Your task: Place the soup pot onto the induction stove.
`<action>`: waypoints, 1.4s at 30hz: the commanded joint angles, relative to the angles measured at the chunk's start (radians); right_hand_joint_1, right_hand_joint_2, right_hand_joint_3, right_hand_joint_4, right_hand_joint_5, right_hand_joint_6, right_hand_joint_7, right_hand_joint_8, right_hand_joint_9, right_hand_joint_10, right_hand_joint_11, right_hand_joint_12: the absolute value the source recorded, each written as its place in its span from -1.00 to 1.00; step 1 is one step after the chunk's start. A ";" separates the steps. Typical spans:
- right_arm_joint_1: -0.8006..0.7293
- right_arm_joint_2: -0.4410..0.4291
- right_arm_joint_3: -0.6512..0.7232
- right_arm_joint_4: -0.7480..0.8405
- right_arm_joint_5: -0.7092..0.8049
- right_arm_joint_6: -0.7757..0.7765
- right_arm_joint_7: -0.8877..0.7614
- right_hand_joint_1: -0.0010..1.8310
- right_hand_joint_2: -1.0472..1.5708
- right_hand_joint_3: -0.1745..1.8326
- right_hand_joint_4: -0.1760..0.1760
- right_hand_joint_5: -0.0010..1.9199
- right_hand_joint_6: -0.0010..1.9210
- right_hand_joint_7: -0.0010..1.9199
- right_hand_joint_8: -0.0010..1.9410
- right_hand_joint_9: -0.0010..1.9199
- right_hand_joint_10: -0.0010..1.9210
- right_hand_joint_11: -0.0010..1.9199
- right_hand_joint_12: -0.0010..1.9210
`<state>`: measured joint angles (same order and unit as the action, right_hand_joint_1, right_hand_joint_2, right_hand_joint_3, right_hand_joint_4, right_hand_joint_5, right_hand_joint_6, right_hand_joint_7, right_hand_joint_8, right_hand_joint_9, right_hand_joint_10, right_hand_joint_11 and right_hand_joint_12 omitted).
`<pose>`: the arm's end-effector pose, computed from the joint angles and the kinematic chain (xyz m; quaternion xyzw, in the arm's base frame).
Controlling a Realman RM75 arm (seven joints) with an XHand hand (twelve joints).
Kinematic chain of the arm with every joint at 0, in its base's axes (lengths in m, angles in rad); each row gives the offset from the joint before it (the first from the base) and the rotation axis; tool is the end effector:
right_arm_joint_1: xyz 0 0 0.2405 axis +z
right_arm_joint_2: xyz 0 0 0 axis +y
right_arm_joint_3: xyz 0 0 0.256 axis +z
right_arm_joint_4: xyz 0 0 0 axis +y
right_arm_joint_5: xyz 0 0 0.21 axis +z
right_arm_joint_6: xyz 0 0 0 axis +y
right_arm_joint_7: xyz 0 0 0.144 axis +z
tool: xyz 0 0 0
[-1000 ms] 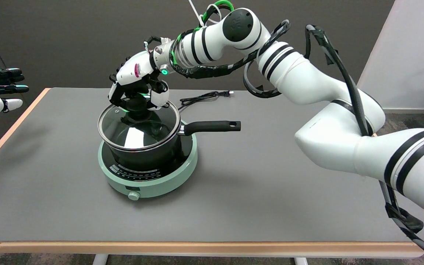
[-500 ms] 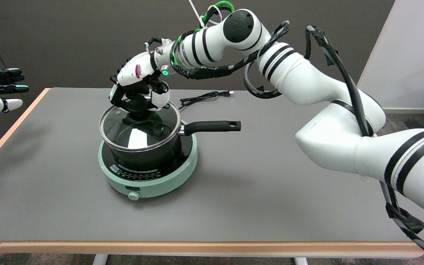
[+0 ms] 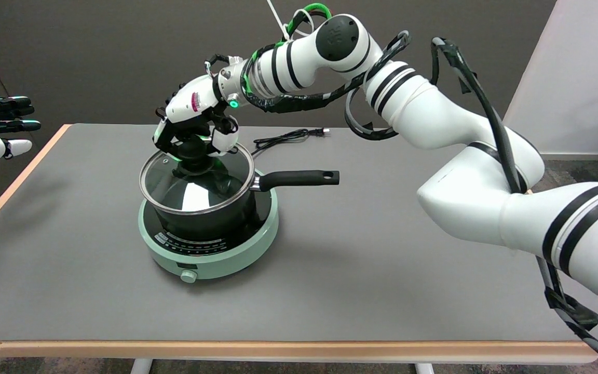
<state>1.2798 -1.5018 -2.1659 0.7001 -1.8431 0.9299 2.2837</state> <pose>-0.0747 -0.5143 0.0899 0.9273 -0.0115 -0.2258 0.2984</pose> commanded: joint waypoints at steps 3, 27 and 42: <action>-0.006 0.006 0.002 0.008 0.008 0.004 -0.001 0.47 0.57 -0.50 1.00 -0.38 0.05 -0.12 0.31 -0.17 0.44 -0.40 0.61; -0.009 0.044 0.011 0.067 -0.008 0.010 -0.004 0.05 0.24 0.27 0.84 -0.48 -0.75 -0.43 -0.83 -0.44 -0.63 -0.74 -0.43; -0.053 0.158 0.077 0.192 0.068 0.010 -0.004 -0.03 0.19 0.24 0.70 -0.57 -0.81 -0.50 -0.82 -0.49 -0.65 -0.76 -0.41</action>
<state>1.2609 -1.4406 -2.1377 0.7858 -1.8407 0.9414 2.2809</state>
